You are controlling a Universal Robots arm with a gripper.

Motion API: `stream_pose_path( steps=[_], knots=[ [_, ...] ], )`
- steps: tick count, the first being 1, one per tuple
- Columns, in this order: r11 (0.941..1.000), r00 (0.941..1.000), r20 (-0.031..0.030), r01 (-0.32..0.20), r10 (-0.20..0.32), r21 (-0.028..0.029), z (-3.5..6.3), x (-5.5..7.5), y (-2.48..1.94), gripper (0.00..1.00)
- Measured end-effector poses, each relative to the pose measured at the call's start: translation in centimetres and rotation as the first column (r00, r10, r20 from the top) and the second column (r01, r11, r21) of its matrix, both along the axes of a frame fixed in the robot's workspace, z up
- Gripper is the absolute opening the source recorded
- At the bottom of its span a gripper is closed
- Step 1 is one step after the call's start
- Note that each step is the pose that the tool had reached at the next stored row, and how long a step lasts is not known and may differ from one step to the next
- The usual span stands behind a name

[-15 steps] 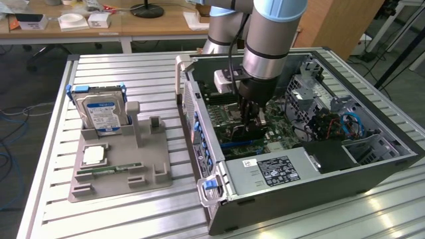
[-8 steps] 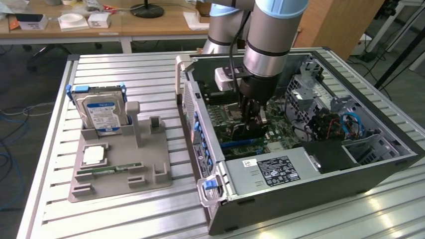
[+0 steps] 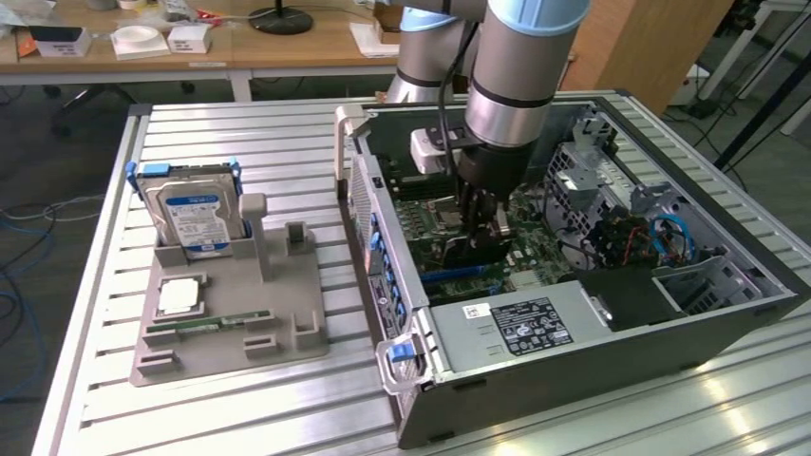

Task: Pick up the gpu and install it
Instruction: 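Insert the gpu into the slot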

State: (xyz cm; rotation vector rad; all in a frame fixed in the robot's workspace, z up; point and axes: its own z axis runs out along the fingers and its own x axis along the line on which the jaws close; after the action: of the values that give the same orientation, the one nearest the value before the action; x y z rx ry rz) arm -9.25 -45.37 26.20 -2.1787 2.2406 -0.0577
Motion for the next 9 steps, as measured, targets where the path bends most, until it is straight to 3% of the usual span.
stream_pose_path(
  steps=[9],
  knots=[
    [1.0,1.0,-0.0003,0.0,0.0,-0.0002,-0.81,0.08,0.0,0.26]
  ],
)
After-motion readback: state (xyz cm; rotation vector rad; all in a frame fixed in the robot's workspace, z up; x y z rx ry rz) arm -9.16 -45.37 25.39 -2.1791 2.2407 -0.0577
